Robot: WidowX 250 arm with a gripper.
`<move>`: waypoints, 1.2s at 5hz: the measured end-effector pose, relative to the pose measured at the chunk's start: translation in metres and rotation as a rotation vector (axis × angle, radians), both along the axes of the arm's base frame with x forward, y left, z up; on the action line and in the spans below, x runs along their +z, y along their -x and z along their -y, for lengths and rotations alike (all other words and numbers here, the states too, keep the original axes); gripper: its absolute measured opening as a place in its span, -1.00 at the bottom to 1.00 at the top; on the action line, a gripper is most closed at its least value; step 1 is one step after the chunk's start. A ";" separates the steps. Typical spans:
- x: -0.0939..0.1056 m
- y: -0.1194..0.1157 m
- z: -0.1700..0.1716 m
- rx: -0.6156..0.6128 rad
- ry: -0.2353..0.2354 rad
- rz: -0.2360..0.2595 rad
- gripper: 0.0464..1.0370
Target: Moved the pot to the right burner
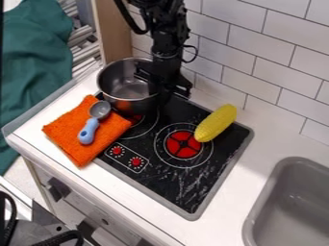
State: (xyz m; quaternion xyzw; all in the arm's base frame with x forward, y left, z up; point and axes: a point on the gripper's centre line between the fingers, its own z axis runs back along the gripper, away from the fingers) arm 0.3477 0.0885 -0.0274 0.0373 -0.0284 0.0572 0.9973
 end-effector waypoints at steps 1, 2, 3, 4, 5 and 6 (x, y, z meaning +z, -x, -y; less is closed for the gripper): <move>0.000 -0.001 0.002 -0.009 -0.006 -0.001 -0.98; 0.002 0.000 0.005 -0.037 -0.026 -0.014 -0.98; 0.032 -0.007 0.009 -0.073 -0.097 0.046 -0.98; 0.069 0.003 0.027 -0.085 -0.177 0.128 -0.98; 0.080 0.032 0.051 -0.050 -0.161 0.187 -0.98; 0.074 0.056 0.084 -0.044 -0.130 0.152 -0.98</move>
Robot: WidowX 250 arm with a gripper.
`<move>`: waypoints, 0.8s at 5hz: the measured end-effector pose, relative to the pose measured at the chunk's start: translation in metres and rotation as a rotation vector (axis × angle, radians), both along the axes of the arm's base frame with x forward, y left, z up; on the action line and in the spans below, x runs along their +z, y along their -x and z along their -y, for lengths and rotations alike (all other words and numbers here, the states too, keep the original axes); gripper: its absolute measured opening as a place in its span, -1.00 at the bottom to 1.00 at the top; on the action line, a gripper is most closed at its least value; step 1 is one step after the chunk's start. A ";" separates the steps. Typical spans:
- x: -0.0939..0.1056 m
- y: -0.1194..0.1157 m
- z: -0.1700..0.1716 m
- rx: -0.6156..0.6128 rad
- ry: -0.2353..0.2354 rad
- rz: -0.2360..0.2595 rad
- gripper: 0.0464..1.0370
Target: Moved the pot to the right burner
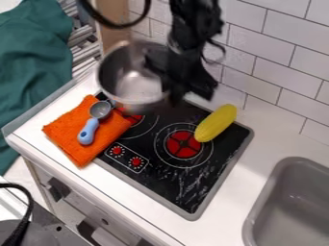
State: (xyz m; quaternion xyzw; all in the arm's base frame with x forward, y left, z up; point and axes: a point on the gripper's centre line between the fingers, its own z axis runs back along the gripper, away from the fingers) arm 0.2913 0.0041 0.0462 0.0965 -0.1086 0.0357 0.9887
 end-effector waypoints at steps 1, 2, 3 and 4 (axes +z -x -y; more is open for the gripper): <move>-0.009 0.016 0.033 -0.007 0.017 -0.034 -0.98; -0.023 0.022 0.052 -0.013 0.027 -0.076 -0.98; -0.040 0.019 0.058 -0.006 0.055 -0.128 -0.98; -0.058 0.021 0.055 -0.004 0.087 -0.177 -0.98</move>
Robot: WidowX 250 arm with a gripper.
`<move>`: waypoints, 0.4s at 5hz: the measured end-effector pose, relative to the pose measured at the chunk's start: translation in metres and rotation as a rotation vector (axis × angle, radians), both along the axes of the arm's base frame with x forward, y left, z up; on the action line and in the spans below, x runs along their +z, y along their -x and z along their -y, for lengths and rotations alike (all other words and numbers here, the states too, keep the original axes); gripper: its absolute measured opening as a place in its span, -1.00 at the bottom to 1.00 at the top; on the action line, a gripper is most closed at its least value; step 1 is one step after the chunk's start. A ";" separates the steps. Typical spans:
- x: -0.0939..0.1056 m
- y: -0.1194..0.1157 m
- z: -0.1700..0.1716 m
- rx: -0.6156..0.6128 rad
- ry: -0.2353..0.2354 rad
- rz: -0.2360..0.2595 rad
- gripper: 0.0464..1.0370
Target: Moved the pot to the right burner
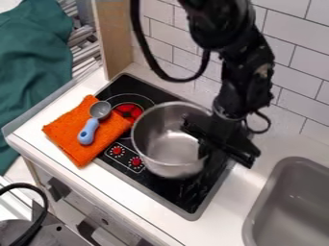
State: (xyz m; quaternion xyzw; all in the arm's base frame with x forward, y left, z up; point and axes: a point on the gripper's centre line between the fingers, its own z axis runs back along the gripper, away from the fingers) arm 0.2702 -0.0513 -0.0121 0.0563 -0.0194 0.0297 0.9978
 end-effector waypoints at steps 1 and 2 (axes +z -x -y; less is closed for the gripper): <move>-0.016 -0.007 -0.004 0.000 0.033 -0.033 -0.98; -0.018 -0.011 -0.003 0.011 0.057 -0.035 -0.98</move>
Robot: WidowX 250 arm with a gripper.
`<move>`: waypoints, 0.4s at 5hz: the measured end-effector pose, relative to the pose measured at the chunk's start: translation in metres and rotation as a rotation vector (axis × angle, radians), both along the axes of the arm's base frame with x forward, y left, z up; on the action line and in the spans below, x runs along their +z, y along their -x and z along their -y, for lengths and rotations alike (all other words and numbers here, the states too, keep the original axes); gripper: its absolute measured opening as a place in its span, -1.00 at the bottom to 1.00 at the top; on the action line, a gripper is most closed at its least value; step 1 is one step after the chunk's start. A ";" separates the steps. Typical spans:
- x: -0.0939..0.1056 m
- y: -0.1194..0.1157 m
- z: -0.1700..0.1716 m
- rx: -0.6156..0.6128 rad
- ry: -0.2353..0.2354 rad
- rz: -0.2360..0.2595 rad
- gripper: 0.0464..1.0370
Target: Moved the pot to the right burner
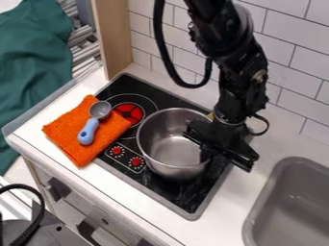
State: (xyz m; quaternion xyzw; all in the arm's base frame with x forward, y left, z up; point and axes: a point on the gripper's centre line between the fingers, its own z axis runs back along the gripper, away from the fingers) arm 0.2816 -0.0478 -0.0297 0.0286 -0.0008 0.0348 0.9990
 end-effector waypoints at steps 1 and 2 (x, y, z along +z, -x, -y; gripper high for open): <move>0.000 0.001 0.001 -0.008 0.004 -0.006 -0.98; 0.000 0.004 -0.001 -0.003 -0.005 -0.013 -0.98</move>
